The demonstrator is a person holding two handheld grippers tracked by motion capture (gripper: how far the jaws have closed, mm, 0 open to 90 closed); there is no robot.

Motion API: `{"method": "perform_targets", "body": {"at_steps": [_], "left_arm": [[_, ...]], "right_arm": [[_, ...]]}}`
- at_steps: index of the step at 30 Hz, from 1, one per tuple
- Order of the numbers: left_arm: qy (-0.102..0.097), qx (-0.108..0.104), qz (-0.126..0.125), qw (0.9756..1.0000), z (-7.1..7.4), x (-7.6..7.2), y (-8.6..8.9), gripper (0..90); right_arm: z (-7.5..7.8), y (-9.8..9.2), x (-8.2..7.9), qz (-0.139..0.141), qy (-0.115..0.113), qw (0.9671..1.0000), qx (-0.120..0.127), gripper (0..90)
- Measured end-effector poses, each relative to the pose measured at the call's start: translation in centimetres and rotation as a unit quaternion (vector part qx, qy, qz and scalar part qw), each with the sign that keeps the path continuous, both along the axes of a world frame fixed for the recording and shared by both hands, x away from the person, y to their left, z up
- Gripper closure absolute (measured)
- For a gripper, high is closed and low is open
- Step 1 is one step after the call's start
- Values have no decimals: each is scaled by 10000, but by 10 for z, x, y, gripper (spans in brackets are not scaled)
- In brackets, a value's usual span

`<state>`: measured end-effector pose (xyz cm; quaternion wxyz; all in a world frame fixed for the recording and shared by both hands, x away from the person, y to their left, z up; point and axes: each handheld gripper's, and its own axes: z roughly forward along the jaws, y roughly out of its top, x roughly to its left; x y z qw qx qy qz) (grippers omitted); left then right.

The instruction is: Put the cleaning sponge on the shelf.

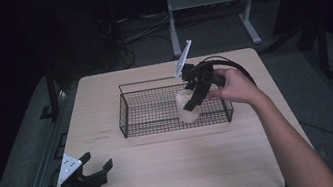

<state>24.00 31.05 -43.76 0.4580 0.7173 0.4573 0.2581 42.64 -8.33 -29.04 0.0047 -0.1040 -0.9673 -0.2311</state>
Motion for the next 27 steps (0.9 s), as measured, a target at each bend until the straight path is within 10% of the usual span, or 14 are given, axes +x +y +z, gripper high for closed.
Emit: {"method": "perform_targets", "body": {"at_steps": [27], "left_arm": [[13,12,-32,10000,-1,1,-2,139]], "right_arm": [[-16,-7,39,-460,18,9989,-66,281]]}}
